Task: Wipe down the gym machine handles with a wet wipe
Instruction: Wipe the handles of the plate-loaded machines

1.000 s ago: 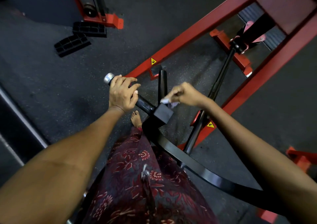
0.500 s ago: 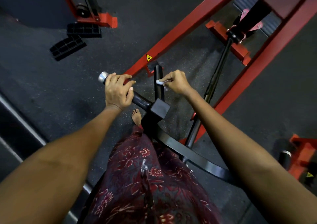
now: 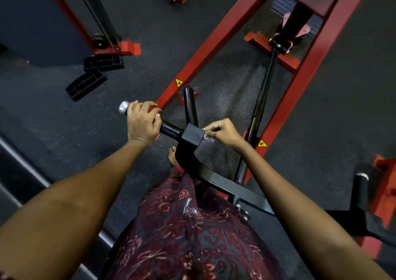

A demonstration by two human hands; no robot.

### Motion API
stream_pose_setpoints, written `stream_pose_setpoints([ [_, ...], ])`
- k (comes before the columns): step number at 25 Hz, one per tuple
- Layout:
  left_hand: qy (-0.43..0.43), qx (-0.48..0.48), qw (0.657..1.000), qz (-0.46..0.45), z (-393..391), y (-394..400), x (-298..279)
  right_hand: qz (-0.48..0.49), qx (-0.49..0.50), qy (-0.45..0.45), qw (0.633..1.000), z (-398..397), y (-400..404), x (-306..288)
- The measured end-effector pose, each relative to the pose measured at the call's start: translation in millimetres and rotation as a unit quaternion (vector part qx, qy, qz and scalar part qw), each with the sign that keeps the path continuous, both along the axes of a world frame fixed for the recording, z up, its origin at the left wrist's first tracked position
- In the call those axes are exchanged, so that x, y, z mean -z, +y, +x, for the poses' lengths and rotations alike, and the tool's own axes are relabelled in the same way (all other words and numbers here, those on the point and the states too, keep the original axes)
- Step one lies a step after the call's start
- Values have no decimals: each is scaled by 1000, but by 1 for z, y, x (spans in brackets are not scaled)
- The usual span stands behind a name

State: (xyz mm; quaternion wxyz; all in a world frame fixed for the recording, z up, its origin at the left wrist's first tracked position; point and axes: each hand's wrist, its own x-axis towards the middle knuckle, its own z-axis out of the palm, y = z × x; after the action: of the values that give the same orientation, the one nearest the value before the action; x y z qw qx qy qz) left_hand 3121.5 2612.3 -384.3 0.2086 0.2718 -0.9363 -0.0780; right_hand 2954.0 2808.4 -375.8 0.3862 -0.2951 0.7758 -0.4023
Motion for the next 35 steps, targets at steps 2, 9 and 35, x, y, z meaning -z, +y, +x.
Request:
stream_pose_setpoints([
  [2,-15,1,1000,2,0,0,-2,-11,100,-19,995,-4,-4,6],
  [9,-68,8,998,7,-1,0,-9,-27,76,-76,994,1,-23,-4],
  [35,-198,-19,980,-2,-7,1,-16,34,146,30,988,-64,-147,24],
])
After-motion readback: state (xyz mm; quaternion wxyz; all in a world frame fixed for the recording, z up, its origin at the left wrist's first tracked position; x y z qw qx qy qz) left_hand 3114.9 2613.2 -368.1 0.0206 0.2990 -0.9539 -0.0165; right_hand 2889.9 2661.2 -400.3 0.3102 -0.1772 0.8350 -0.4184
